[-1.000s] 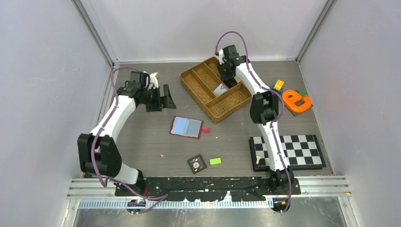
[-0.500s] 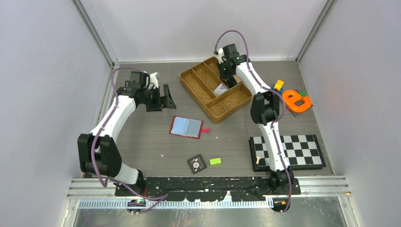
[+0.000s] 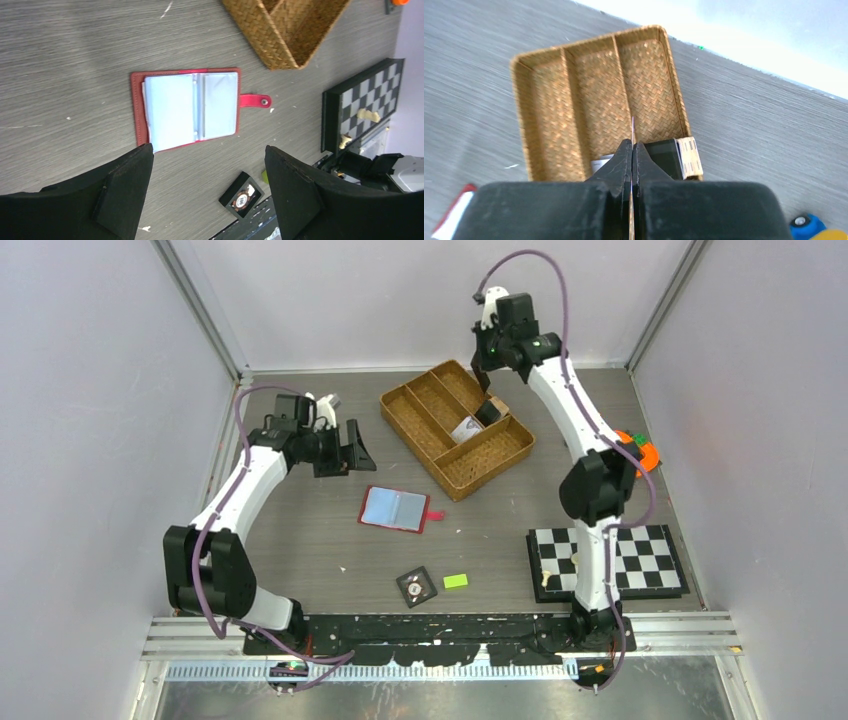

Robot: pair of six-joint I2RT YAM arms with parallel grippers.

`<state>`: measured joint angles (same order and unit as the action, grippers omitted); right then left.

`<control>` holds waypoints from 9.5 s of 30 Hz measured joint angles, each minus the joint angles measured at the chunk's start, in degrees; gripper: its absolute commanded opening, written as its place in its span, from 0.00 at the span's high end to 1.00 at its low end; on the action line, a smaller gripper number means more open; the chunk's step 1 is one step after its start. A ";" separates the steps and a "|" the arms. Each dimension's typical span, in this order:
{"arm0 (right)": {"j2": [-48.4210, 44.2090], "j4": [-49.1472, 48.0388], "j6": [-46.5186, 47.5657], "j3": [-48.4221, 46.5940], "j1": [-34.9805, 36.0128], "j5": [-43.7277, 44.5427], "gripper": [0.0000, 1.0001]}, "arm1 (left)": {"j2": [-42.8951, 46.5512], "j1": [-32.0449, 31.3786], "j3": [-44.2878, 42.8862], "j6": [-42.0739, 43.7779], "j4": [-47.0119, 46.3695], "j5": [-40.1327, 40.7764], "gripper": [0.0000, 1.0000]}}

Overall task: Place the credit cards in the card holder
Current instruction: Pick up the credit card from the storage box, then move the card holder to the center of the board, then insert the credit card into the card holder.

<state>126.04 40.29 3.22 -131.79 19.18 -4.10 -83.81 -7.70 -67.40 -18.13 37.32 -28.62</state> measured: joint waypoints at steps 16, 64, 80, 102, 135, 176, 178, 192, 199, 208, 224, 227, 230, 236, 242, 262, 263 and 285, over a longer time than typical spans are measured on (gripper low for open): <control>-44.37 -35.01 -32.26 51.69 9.77 -8.48 0.99 | 12.63 -1.70 9.27 -24.85 -34.07 -17.94 0.18; -50.82 -45.05 -47.60 70.44 16.17 -18.34 0.99 | 12.57 -7.17 15.52 -31.23 -44.59 -17.90 0.29; -33.38 -52.81 -57.31 84.80 24.22 -4.76 1.00 | -2.34 -7.28 18.21 -11.91 -18.62 10.99 0.26; -23.26 -60.04 -60.41 84.67 24.98 -0.81 1.00 | -15.30 -12.13 10.32 -3.63 -22.53 19.15 0.54; -39.10 -63.91 -65.46 104.13 24.46 -2.29 1.00 | -8.66 -27.28 18.97 -15.52 -25.66 24.98 0.61; -36.74 -67.28 -66.71 104.48 23.34 -4.13 1.00 | -8.66 -27.32 18.01 -14.67 -22.29 25.64 0.63; -36.74 -67.23 -66.86 104.48 23.34 -4.04 1.00 | -8.66 -27.32 18.01 -14.64 -22.27 25.66 0.63; -34.84 -68.46 -67.45 104.45 22.34 -3.52 1.00 | -8.66 -27.32 17.94 -14.43 -22.12 26.01 0.64; -32.74 -72.17 -67.45 104.39 21.94 -4.81 0.99 | -8.68 -27.32 17.92 -14.40 -21.94 26.03 0.64; -32.17 -75.65 -67.28 105.72 21.84 -5.53 1.00 | -8.66 -27.47 17.25 -13.49 -20.20 27.32 0.60; -33.18 -78.44 -66.14 107.30 21.84 -7.08 0.99 | -8.74 -27.50 16.11 -11.39 -17.57 28.41 0.73; -33.14 -79.47 -66.07 107.27 21.84 -7.74 1.00 | -8.76 -27.50 16.09 -11.15 -17.33 28.70 0.75; -32.85 -80.50 -65.96 107.27 21.84 -8.41 1.00 | -8.81 -27.50 16.09 -11.04 -17.22 29.00 0.76; -30.80 -81.94 -65.92 107.25 21.84 -9.46 1.00 | -8.96 -27.50 15.96 -10.49 -16.83 29.44 0.77; -29.53 -82.60 -65.94 106.92 21.84 -10.03 0.99 | -8.96 -27.54 15.91 -10.14 -16.81 29.46 0.78; -26.75 -85.64 -64.81 106.12 21.18 -10.54 0.99 | -9.07 -27.56 15.76 -9.94 -16.63 29.46 0.80; -26.62 -85.74 -64.65 106.05 21.18 -10.56 1.00 | -9.07 -27.56 15.76 -9.94 -16.63 29.49 0.80; -24.00 -87.43 -60.24 103.93 20.70 -10.64 0.99 | -9.07 -27.58 15.32 -9.86 -15.32 30.45 0.83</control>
<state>102.04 -47.13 -57.01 -27.86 39.88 -14.74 -92.88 -35.29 -52.07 -27.99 22.00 1.83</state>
